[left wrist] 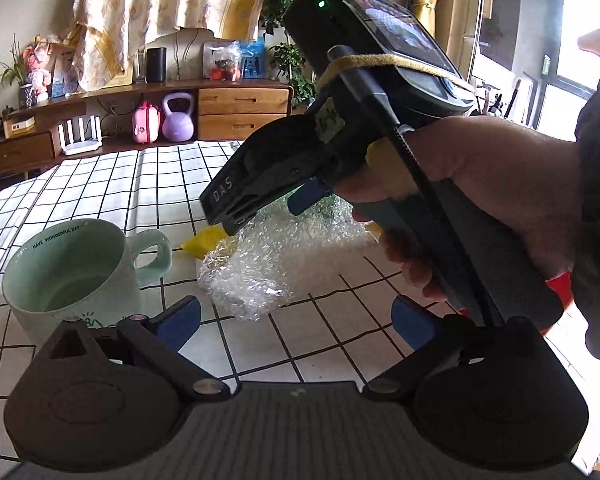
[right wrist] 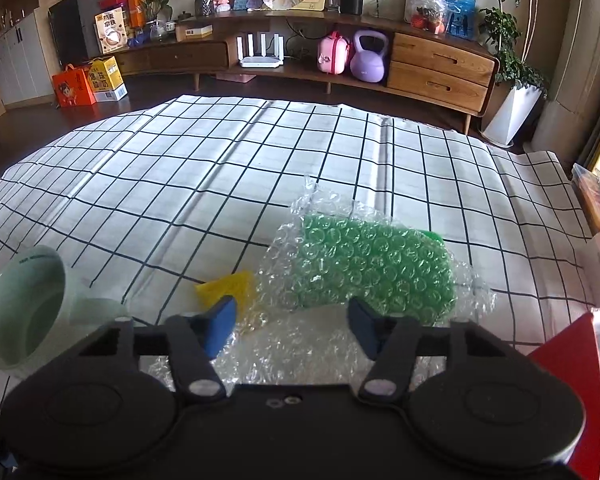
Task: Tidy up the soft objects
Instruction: 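Grasp the bubble-wrap bag with the right tool, then lift the bubble wrap with the right tool while the left tool moves to the green sponge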
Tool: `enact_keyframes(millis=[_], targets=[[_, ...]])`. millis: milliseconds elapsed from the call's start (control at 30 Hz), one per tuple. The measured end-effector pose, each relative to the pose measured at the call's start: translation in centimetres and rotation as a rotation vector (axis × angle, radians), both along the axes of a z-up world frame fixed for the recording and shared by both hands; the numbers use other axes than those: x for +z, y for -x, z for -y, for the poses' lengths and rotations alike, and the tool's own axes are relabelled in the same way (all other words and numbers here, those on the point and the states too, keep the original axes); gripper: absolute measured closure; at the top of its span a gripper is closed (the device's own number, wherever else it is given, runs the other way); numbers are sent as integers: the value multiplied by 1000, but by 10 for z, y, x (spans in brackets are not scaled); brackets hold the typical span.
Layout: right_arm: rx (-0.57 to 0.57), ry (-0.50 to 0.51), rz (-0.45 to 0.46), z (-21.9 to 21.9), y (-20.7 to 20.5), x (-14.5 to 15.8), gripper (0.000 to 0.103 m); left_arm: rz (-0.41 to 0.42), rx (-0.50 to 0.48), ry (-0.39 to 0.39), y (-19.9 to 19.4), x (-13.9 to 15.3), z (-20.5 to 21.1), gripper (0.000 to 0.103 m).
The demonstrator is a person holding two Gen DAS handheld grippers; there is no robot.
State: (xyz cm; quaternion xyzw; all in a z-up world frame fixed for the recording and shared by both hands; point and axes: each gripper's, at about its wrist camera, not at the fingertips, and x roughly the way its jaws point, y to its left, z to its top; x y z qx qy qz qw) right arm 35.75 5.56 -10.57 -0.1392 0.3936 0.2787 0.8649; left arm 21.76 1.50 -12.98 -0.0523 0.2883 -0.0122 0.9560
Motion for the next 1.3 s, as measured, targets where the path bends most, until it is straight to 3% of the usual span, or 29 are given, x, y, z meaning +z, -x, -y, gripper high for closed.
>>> enact_keyframes(millis=[67,233,333,467,600,700,900,1000,1300], targets=[[-9,0,3,2,-1,0,56,-2,7,9,-3,-1,-1,1],[-45,-19,2,14,-3,3,87,-13,18,28,-11,-6,-1,2],[-66,-44,4,24,-5,7,95,-15,23,39,-15,-8,-2,2],[-82,-80,25,38,-4,19,97,-11,31,41,-21,-12,0,2],[-99,-127,35,52,-5,33,97,-39,56,39,-33,-15,0,27],[-105,-141,47,59,-5,39,97,-88,94,61,-45,-20,-8,31],[-113,-160,49,64,-3,40,98,-100,139,48,-58,-24,-15,72],[-119,-171,53,67,-1,42,98,-91,149,31,-60,-23,-16,84],[-134,-239,108,90,20,72,99,-32,104,7,-55,-2,-18,99]])
